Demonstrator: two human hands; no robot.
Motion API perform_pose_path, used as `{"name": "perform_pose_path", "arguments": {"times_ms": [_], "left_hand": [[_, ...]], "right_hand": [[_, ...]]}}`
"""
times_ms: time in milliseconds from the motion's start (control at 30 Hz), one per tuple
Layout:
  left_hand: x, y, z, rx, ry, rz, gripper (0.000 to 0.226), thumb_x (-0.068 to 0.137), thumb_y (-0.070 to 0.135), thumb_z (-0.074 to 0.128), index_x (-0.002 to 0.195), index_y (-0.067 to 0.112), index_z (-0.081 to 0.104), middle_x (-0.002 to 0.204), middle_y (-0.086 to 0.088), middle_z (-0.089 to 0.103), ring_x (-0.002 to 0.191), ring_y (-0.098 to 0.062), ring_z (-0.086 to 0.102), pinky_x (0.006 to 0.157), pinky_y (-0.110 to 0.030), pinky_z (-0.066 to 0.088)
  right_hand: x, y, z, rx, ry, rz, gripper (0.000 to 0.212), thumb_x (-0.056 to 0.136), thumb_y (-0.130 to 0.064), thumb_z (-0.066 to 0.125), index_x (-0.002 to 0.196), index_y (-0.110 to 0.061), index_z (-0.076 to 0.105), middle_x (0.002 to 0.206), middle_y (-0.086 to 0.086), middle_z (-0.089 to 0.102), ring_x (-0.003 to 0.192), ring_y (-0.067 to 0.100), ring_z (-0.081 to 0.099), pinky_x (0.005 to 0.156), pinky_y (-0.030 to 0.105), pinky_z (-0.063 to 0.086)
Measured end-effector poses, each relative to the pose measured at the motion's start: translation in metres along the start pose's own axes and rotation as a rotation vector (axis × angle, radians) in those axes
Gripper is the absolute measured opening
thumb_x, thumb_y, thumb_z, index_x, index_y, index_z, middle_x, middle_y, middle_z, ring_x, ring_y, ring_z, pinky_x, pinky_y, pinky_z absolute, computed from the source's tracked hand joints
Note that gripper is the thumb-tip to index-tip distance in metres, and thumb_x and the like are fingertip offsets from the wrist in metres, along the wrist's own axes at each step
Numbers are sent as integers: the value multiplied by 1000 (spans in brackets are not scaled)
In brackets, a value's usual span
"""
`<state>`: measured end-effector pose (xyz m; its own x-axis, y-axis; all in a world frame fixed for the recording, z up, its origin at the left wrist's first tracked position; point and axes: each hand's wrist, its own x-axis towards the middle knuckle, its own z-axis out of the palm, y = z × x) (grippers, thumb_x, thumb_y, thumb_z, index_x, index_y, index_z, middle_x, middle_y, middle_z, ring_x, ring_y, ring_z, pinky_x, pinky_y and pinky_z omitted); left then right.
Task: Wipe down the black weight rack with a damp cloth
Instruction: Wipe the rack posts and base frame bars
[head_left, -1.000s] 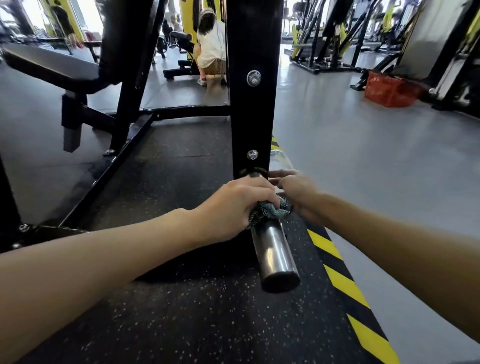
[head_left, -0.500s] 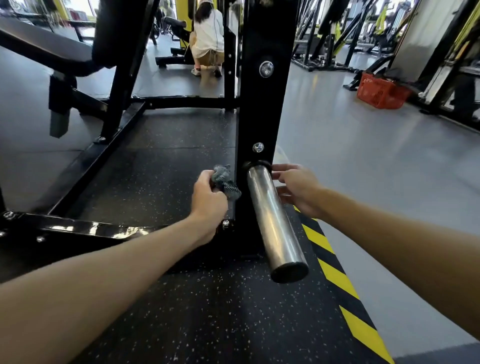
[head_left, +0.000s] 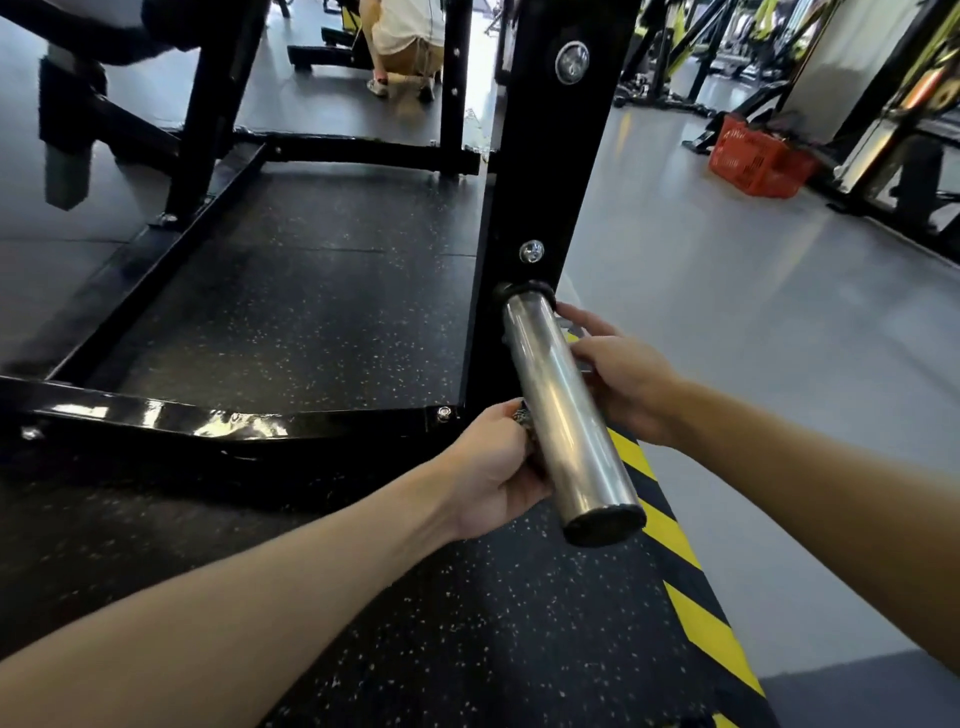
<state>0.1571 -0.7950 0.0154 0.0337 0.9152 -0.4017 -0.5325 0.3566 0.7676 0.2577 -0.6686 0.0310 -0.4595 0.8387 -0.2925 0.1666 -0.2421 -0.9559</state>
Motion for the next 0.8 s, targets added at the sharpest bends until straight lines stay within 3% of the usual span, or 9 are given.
{"name": "perform_pose_path", "arguments": {"times_ms": [67, 167, 233, 300, 367, 467, 533, 700, 800], "left_hand": [[-11, -10, -1, 10, -66, -56, 33, 103, -6, 32, 114, 1, 62, 86, -12, 64, 73, -20, 61, 61, -31, 58], [-20, -21, -14, 82, -163, -109, 42, 99, -14, 31, 116, 6, 64, 93, -13, 69, 80, -21, 64, 63, -33, 56], [-18, -18, -27, 135, -203, -100, 45, 97, -17, 30, 123, 4, 60, 104, -16, 67, 88, -25, 62, 67, -33, 53], [-5, -12, -44, 135, -95, -28, 44, 98, -16, 28, 123, 2, 59, 107, -19, 68, 91, -28, 61, 73, -37, 49], [14, -9, -63, 210, 123, 81, 42, 98, -12, 27, 116, 6, 61, 103, -18, 70, 82, -24, 62, 71, -36, 45], [41, -13, -76, 511, 270, 208, 24, 101, 1, 42, 110, 14, 61, 99, -16, 69, 71, -19, 60, 58, -31, 48], [53, -16, -77, 557, 271, 231, 19, 101, 7, 49, 108, 17, 63, 100, -15, 71, 76, -24, 67, 58, -35, 55], [62, 7, -80, 786, 42, 176, 39, 98, -1, 42, 128, 21, 53, 109, -4, 66, 91, -15, 63, 60, -16, 50], [66, 22, -86, 888, 29, 107, 50, 92, 0, 46, 128, 34, 47, 107, -5, 66, 96, -26, 68, 72, -35, 58]], "right_hand": [[-4, 10, 1, -23, 3, 17, 38, 96, -4, 45, 113, -30, 68, 67, 6, 61, 53, 19, 51, 54, 30, 44], [-13, 29, -2, -56, -33, 32, 23, 97, -11, 50, 102, -14, 73, 97, 22, 71, 82, 34, 67, 80, 45, 55], [-20, 55, -7, -57, -19, 81, 23, 102, -14, 47, 104, -9, 70, 90, 13, 74, 83, 24, 71, 80, 37, 58], [-24, 86, -8, -68, 16, 165, 24, 103, -28, 48, 113, -14, 65, 101, 7, 74, 86, 14, 73, 77, 34, 58], [-17, 115, -1, 3, -12, 252, 37, 99, -41, 55, 131, -23, 58, 122, 9, 68, 104, 27, 70, 86, 45, 55], [-16, 114, 42, 145, -66, 119, 20, 104, -29, 47, 120, -29, 57, 92, 3, 66, 71, 21, 59, 60, 29, 44], [-21, 110, 68, 117, -51, -26, 26, 103, -20, 48, 128, -23, 54, 87, 7, 59, 66, 13, 52, 53, 22, 41], [-3, 107, 77, 35, 185, -210, 21, 101, -6, 50, 93, -23, 61, 80, 0, 68, 68, 6, 65, 64, 22, 53], [7, 95, 88, -69, 270, -263, 24, 97, 4, 52, 87, -17, 58, 76, 3, 62, 64, 7, 62, 53, 13, 47]]}}
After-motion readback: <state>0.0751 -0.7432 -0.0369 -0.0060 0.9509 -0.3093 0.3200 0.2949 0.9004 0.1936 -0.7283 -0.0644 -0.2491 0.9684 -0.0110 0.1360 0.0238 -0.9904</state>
